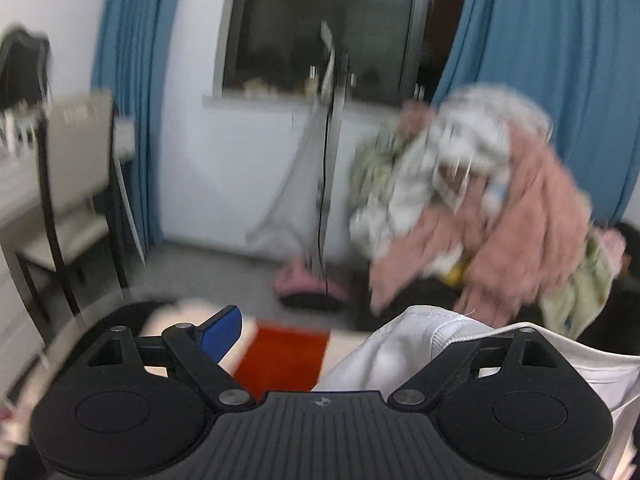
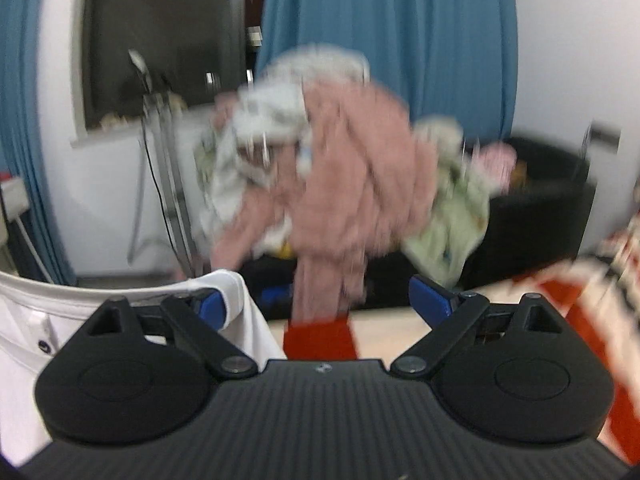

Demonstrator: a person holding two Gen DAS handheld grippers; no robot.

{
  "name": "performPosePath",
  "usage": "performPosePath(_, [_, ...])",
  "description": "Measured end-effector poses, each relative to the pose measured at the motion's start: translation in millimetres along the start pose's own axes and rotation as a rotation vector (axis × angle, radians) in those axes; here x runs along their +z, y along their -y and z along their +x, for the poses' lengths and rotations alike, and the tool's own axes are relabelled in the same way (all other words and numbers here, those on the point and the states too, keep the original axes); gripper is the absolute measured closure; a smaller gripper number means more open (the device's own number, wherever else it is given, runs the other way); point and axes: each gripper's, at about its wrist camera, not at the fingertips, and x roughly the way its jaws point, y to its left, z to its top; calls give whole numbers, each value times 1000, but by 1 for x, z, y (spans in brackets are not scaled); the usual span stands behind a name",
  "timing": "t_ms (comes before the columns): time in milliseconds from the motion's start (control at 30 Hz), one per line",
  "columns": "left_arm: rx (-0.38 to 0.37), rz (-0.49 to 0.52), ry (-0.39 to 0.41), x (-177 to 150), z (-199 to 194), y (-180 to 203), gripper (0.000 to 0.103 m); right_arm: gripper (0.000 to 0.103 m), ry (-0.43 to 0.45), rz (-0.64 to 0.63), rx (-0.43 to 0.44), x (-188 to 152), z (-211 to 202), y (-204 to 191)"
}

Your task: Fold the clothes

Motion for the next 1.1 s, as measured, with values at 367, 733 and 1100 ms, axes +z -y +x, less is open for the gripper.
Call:
performPosePath(367, [-74, 208, -446, -26, 150, -41, 3, 10, -463, -148, 233, -46, 123, -37])
performPosePath(733, [-135, 221, -148, -15, -7, -36, 2, 10, -255, -113, 294, -33, -5, -58])
performPosePath(1100, [-166, 109, 37, -111, -279, -57, 2, 10, -41, 1, 299, -91, -240, -27])
